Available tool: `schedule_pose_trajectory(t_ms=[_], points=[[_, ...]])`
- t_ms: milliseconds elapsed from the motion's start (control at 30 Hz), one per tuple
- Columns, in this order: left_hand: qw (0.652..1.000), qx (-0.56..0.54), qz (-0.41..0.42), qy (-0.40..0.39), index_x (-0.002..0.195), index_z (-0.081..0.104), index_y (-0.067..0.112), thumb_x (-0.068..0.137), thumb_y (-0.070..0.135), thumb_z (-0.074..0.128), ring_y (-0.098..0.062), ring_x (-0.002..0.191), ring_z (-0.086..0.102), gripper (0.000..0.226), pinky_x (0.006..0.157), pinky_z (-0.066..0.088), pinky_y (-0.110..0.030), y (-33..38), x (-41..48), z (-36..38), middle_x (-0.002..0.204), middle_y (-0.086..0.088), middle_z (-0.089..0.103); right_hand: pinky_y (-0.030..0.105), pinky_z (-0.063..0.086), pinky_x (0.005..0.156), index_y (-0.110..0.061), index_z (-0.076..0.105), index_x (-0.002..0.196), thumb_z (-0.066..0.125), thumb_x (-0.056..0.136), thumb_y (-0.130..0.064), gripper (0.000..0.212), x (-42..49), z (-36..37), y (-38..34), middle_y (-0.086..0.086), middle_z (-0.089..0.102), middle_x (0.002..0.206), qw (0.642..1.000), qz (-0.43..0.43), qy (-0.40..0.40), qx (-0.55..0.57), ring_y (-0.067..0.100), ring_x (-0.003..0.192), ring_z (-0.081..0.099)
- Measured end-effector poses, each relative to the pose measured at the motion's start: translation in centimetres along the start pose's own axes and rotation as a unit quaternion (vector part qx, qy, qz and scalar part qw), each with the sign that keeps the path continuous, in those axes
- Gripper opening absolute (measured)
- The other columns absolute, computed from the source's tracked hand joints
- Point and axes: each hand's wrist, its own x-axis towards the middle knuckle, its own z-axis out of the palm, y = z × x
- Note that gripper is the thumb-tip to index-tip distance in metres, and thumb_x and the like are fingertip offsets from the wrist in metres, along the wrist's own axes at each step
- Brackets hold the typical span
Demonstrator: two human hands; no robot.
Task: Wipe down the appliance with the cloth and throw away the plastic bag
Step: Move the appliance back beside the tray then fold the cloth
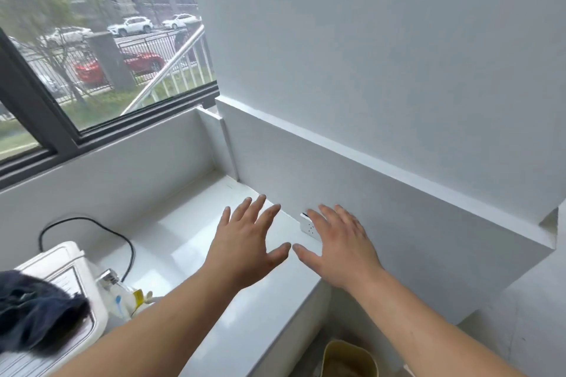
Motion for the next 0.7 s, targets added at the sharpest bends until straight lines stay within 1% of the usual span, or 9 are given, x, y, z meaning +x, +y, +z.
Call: schedule_pose_trajectory(t_ms=[167, 367, 700], points=[[0.999, 0.024, -0.037, 0.014, 0.162, 0.019, 0.041, 0.086, 0.083, 0.027, -0.021, 0.161, 0.007, 0.087, 0.130, 0.008, -0.051, -1.7, -0.8, -3.0, 0.175, 0.006, 0.013, 0.049, 0.008, 0.127, -0.037, 0.019, 0.159, 0.020, 0.086, -0.087, 0.089, 2.3, -1.1, -2.6, 0.000, 0.022, 0.170, 0.998, -0.054, 0.016, 0.010, 0.029, 0.158, 0.008], [0.996, 0.033, -0.075, 0.043, 0.162, 0.020, 0.041, 0.087, 0.082, 0.030, -0.020, 0.161, 0.006, 0.086, 0.130, 0.006, -0.051, -4.8, -1.8, -5.4, 0.175, 0.008, 0.011, 0.049, 0.001, 0.128, -0.037, 0.012, 0.161, 0.014, 0.087, -0.086, 0.089, 4.2, -2.2, -6.0, -0.001, 0.014, 0.172, 0.995, -0.099, 0.023, -0.001, 0.028, 0.158, 0.000], [0.990, 0.037, -0.107, 0.081, 0.162, 0.021, 0.042, 0.085, 0.083, 0.029, -0.020, 0.161, 0.007, 0.087, 0.130, 0.004, -0.051, -11.0, -5.9, -9.1, 0.175, 0.007, 0.013, 0.049, 0.003, 0.128, -0.036, 0.015, 0.162, 0.018, 0.087, -0.084, 0.089, 5.2, -4.3, -14.4, 0.000, 0.016, 0.171, 0.990, -0.134, 0.032, -0.023, 0.028, 0.158, 0.003]])
